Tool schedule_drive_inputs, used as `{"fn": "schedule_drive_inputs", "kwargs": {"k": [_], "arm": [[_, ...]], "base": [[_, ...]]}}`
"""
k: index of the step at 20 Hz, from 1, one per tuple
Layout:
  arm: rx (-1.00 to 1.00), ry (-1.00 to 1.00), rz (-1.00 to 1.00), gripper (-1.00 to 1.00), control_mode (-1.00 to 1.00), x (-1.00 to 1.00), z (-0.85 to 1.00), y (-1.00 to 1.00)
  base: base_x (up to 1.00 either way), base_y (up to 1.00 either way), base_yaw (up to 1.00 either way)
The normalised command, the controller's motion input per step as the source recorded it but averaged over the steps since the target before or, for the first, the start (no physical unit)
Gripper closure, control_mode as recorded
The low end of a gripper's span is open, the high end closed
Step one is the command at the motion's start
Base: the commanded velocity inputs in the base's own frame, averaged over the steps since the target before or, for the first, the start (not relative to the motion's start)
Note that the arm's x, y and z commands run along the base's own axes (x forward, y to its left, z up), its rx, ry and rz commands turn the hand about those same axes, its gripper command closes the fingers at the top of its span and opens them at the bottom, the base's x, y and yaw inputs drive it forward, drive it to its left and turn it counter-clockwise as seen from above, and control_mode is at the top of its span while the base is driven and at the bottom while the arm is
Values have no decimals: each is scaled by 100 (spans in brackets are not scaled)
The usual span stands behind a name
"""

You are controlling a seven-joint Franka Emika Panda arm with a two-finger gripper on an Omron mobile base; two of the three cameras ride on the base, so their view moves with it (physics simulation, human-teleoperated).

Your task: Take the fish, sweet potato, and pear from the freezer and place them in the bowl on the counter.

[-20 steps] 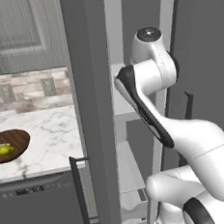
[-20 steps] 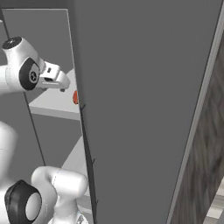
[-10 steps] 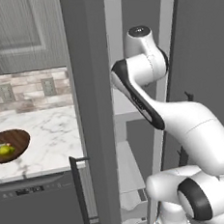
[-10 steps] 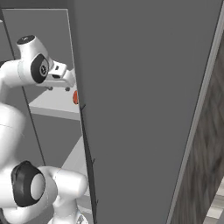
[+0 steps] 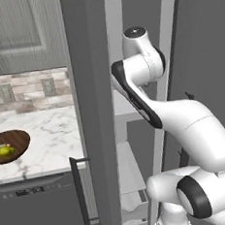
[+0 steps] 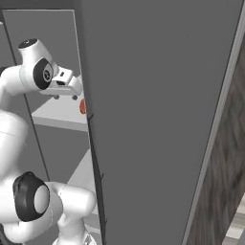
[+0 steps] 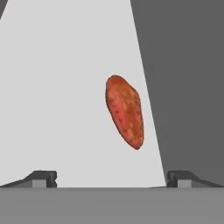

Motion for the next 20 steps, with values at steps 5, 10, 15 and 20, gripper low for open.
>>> {"fn": "schedule_drive_inputs", "kwargs": {"k": [5,10,15,20], "arm": [[-2,8,0,-100,-100,41,-27,0],[-2,11,0,-100,-100,44,-29,0],[-2,13,0,-100,-100,56,-28,24],[0,10,0,-100,-100,49,-7,1]], "base": [[0,0,0],[0,0,0],[0,0,0],[0,0,0]]}}
